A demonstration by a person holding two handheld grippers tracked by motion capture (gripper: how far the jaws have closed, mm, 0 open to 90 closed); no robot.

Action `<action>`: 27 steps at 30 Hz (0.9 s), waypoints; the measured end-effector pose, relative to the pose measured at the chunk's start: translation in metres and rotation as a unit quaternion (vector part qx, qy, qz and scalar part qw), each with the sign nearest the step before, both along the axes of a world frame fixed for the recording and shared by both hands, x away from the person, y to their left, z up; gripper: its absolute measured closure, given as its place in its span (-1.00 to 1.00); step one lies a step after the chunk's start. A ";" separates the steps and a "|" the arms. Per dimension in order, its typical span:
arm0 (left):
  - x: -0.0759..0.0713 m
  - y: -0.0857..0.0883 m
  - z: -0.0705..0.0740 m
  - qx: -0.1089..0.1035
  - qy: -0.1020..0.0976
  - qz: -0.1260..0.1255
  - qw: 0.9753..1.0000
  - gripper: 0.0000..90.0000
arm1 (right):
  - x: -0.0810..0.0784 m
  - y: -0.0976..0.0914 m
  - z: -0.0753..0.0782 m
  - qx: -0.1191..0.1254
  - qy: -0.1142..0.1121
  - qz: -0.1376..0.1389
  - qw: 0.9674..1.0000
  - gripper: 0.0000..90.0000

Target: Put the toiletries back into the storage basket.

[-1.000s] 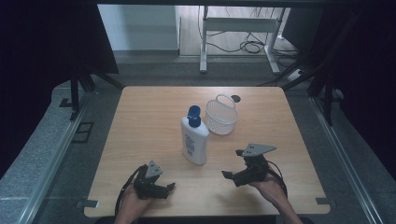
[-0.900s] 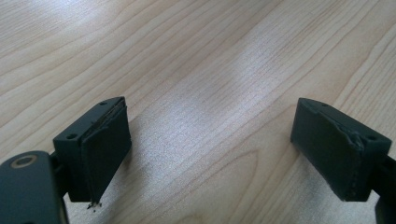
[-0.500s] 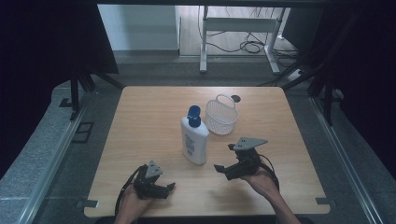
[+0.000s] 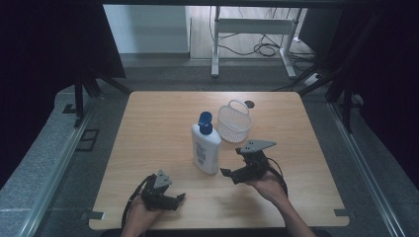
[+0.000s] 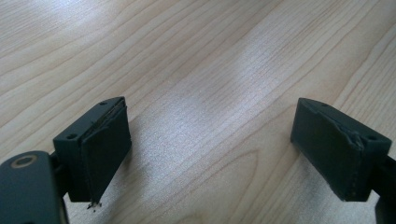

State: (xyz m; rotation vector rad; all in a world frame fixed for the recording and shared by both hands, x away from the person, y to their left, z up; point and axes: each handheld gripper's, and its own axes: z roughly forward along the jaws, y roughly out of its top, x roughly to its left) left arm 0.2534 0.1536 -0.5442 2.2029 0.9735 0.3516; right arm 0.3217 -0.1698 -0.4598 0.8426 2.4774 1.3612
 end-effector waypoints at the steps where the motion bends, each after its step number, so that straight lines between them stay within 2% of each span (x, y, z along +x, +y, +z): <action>1: 0.000 0.000 0.000 0.000 0.000 0.000 1.000 -0.75 | 0.001 0.001 0.000 0.002 0.002 -0.001 1.000 -0.91; 14: 0.000 0.000 0.000 0.002 0.000 -0.002 1.000 -0.75 | 0.015 0.024 0.008 0.014 -0.002 -0.001 1.000 -0.81; 27: 0.000 0.000 0.000 0.002 0.001 -0.002 1.000 -0.75 | 0.028 0.051 0.015 0.015 -0.007 0.001 1.000 -0.71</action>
